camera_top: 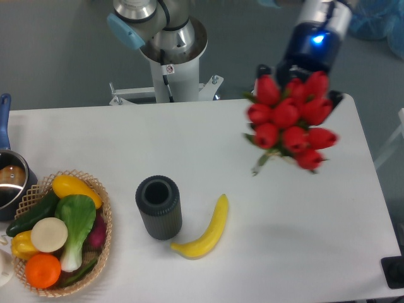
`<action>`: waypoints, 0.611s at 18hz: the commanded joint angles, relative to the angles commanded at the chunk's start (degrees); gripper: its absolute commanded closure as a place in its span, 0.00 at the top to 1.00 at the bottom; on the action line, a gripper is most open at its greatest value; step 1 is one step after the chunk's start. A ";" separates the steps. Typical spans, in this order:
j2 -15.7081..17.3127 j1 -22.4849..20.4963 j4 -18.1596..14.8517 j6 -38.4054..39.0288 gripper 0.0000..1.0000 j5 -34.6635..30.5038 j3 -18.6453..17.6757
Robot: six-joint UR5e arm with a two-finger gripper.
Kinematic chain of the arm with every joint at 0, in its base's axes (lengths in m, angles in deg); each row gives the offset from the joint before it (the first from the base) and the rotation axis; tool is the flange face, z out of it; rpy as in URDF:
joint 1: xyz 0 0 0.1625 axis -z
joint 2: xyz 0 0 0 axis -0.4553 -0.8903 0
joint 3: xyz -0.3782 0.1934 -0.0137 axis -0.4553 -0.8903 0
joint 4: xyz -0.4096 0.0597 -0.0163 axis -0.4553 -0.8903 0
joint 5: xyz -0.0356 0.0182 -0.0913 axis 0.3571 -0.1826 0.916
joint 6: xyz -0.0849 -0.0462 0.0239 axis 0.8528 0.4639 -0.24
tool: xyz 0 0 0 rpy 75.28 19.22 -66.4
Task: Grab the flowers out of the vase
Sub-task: 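Carry the tulip bouquet up and away from the vase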
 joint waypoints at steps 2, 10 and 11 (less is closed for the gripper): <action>-0.79 -1.85 -0.09 -0.97 0.51 -0.09 -0.09; -1.94 -5.89 0.09 -7.92 0.51 -0.09 -2.98; -1.85 -6.07 0.18 -8.01 0.51 -0.09 -3.25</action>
